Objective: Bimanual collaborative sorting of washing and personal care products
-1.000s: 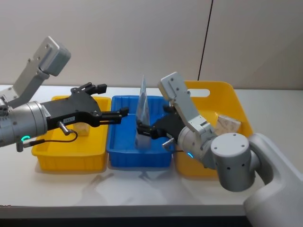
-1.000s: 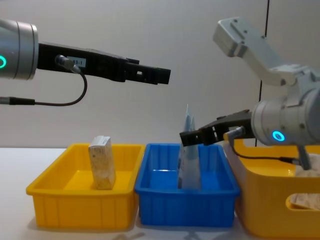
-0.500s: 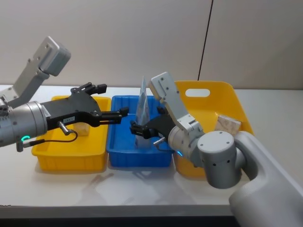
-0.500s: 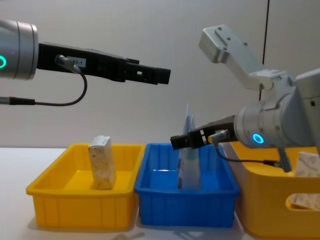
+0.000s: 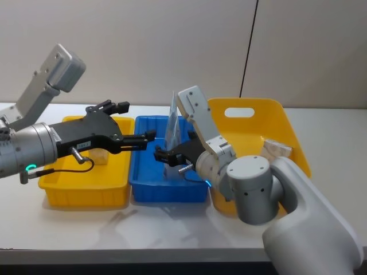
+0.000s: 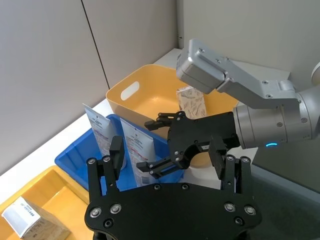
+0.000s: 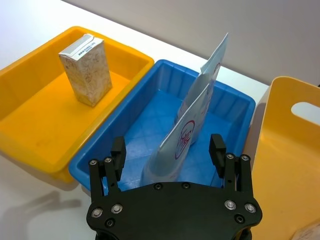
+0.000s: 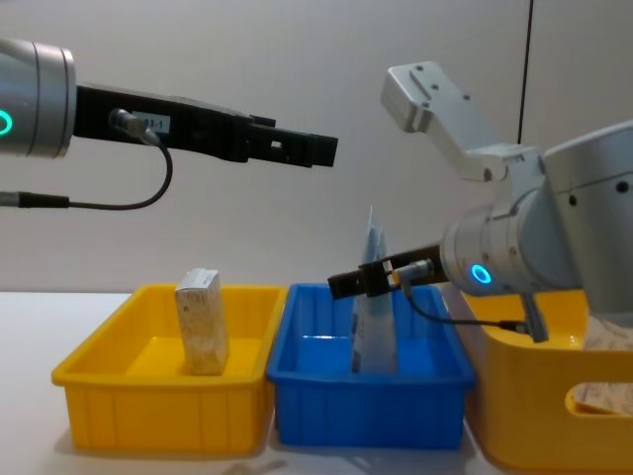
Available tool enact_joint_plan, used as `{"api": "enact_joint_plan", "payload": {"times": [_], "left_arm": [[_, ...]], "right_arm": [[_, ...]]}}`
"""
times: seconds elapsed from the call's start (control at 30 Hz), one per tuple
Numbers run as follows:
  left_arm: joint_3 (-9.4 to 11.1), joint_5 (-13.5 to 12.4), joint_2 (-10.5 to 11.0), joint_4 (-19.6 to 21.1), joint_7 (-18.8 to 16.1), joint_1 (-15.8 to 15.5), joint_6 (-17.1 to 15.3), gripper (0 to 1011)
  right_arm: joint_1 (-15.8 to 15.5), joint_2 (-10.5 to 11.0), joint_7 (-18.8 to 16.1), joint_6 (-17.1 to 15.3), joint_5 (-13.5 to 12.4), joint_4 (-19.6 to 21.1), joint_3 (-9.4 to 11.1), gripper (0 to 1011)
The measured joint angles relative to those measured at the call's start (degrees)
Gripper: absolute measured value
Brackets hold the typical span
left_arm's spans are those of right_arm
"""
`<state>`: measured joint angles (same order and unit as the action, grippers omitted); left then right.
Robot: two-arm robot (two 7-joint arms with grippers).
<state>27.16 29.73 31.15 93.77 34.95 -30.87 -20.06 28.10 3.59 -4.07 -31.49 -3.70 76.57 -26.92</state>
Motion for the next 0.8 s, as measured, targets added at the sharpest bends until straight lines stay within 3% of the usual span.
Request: {"api": "enact_joint_plan", "payload": {"times": [0.27,0.8], "left_arm": [[0.00,0.00,0.00,0.00,0.00,0.00,0.00,1001],[0.00,0.00,0.00,0.00,0.00,0.00,0.00,1001]], "right_arm": [[0.63,-1.34,0.67,-0.75,0.00,-1.21,0.56,994],[1.15,-2.49,1.19,-1.36,0.00,-2.31,1.04,563]]}}
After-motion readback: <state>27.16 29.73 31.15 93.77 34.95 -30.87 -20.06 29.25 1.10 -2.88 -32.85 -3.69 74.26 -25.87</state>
